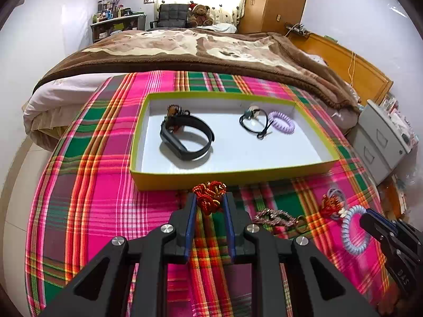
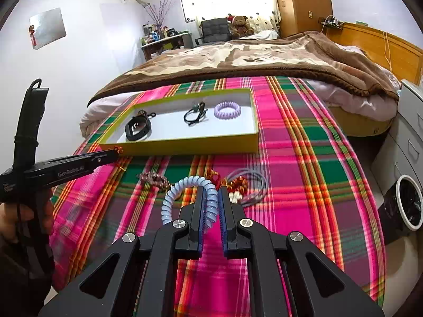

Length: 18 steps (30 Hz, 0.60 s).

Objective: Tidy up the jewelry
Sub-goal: 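Carry the blue coil and red clip with both grippers over the yellow box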

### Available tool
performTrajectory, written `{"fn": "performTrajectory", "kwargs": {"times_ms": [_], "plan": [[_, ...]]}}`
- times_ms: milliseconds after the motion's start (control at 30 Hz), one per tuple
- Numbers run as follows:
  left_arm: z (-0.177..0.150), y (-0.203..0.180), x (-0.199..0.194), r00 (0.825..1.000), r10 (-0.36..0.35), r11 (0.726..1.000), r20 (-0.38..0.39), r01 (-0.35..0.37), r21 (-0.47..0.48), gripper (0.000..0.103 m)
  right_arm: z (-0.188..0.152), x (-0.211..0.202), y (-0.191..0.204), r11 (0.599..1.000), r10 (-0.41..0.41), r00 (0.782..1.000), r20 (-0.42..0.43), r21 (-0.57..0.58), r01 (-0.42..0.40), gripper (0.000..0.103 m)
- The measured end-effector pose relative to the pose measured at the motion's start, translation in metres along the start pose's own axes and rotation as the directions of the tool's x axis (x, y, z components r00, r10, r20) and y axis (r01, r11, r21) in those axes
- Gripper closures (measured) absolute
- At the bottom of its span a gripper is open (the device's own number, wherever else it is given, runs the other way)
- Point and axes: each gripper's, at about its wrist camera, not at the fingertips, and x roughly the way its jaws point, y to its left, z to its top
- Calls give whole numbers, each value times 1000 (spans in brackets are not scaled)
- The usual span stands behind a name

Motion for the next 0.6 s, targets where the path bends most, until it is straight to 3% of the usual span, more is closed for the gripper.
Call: {"fn": "performTrajectory", "kwargs": {"times_ms": [600], "plan": [[58,-10,-7,997,-44,998,64,41,42,82,66,9,-9,999,-39,998,59,-23,40,93]]}}
